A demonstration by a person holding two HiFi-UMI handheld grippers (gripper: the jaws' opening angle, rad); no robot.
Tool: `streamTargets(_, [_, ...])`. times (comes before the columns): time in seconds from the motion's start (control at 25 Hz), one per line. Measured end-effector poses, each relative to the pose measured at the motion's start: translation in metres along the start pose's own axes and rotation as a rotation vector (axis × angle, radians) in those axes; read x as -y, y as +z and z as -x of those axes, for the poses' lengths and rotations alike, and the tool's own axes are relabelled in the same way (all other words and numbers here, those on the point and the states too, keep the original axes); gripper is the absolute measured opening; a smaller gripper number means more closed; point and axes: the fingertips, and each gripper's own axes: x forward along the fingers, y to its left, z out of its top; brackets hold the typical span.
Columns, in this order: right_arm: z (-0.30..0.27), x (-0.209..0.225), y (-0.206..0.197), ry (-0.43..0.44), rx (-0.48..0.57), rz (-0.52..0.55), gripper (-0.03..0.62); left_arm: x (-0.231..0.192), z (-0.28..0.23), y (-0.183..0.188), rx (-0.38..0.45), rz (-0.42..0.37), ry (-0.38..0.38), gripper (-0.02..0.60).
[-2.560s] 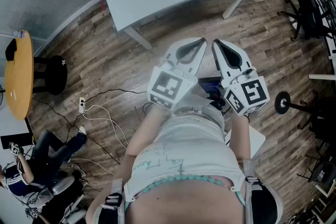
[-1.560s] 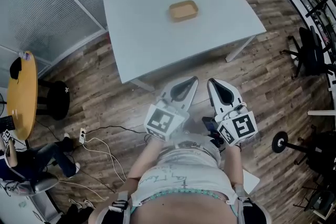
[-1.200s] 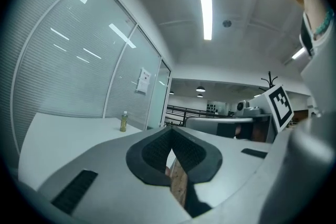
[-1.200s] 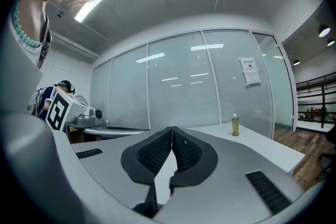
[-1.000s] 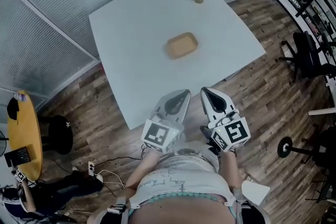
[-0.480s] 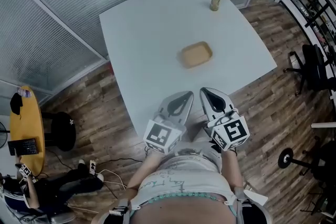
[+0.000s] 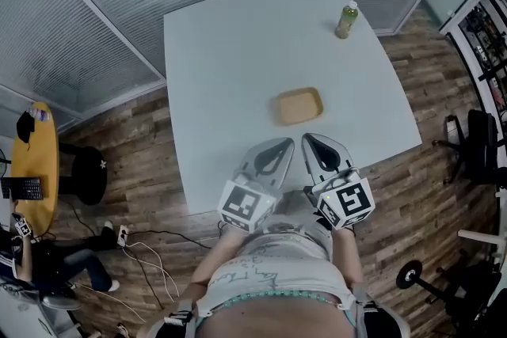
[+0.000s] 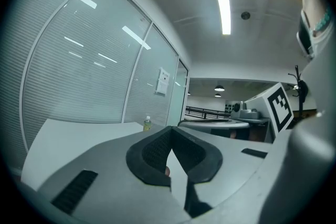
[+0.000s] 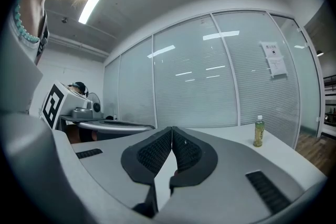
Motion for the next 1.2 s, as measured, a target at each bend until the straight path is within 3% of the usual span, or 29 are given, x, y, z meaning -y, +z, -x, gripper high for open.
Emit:
streamTargets(0.4, [-0.027,0.107,0.018,0.201,-0.019,0.026,0.002,-0.010,-0.106,0.021,0.044,0.031,0.204,0.000])
streamTargets(0.72, [-0.039,0.138,0.012,0.356,-0.056,0.059,0.002,-0.016,-0.137,0.018,0.057,0.029,0.357,0.000])
streamTargets(0.92, [-0.052,0.125,0.008,0.401,-0.035,0.081,0.002,-0.027,-0.126,0.023,0.063,0.001,0.388,0.000])
streamTargets(1.2, [-0.069,0.100,-0.002,0.378,-0.048,0.073,0.002,-0.051,-0.105,0.022,0.052,0.000,0.349,0.000])
